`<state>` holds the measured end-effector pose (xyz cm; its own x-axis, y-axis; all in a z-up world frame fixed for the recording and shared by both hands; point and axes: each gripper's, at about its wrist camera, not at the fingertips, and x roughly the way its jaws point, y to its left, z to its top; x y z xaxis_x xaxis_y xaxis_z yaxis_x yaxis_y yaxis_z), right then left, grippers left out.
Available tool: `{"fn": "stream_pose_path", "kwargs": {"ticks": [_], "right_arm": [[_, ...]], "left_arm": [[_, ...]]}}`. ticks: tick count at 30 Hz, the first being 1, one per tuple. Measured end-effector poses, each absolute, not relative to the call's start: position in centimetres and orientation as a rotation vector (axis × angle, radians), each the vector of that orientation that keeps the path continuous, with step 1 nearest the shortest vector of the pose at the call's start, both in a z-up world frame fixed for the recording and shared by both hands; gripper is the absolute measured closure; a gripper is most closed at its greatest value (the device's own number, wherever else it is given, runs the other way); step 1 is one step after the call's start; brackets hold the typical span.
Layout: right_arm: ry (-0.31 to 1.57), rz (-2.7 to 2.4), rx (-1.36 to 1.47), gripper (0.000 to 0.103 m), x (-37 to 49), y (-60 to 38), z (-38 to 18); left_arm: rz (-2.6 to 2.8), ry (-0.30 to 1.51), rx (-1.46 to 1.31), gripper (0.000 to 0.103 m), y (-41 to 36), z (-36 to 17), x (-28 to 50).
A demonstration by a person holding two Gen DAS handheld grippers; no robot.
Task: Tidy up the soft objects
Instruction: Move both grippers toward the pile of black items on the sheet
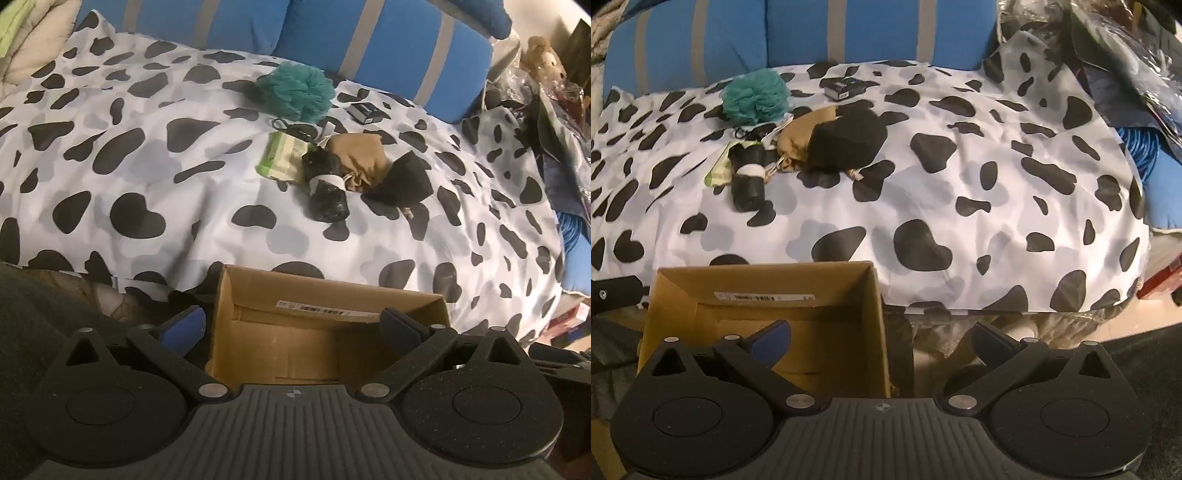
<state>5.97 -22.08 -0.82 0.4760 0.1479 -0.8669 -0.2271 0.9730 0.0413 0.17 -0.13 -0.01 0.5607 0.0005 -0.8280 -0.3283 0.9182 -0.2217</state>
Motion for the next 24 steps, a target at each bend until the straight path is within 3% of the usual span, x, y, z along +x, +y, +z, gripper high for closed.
{"fn": "stream_pose_path", "kwargs": {"ticks": [24], "right_arm": [[0.989, 0.264, -0.064, 0.000, 6.1, -21.5, 0.2]], "left_arm": [[0.161, 0.965, -0.308, 0.000, -0.6, -0.3, 0.2]]}}
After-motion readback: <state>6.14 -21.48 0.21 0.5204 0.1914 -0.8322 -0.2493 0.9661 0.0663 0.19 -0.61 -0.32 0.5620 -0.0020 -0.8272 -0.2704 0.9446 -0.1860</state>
